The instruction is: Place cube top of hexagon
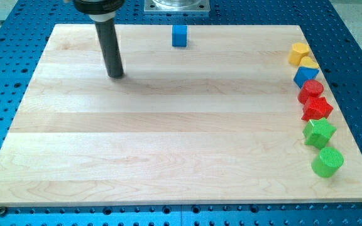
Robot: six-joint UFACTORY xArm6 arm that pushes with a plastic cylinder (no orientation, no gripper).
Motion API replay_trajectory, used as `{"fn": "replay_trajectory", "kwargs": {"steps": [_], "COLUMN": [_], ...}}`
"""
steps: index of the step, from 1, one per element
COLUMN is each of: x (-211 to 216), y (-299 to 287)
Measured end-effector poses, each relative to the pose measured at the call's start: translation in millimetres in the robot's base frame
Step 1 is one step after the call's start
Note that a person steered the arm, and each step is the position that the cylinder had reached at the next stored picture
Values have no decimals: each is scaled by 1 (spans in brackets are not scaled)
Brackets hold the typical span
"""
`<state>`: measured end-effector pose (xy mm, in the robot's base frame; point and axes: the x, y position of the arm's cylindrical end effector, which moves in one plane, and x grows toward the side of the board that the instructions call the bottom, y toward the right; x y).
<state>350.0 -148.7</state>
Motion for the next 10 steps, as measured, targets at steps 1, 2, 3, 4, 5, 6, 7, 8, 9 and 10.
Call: {"fn": "replay_trajectory", "kwargs": {"steps": [1, 2, 3, 4, 5, 6, 7, 8, 9, 10], "x": [-37, -82, -107, -107, -107, -138, -157, -153, -131, -142], "y": [-2, 36, 74, 136, 192, 148, 138, 186, 236, 219]}}
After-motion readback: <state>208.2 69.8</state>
